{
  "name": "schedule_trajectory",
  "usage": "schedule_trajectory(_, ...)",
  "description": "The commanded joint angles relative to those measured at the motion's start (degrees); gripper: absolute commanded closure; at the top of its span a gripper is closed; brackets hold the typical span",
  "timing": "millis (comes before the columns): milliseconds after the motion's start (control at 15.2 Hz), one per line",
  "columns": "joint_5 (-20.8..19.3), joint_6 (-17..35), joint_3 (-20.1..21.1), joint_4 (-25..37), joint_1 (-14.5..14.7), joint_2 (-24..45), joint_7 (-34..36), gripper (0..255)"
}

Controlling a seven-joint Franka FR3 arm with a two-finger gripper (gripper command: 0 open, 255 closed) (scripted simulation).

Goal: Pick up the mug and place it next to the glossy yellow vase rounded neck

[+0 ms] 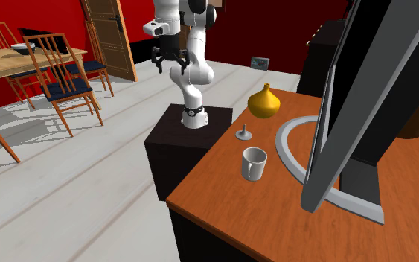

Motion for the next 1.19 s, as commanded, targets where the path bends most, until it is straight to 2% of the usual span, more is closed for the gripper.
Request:
schedule_trajectory(0,0.0,0.0,0.0,0.0,0.0,0.0,0.0,0)
schedule_trajectory(594,6.6,11.7,9.0,-1.9,3.2,8.1,10.2,0)
schedule_trajectory(1122,8.9,22.0,17.1,1.2,4.9,19.7,19.0,0)
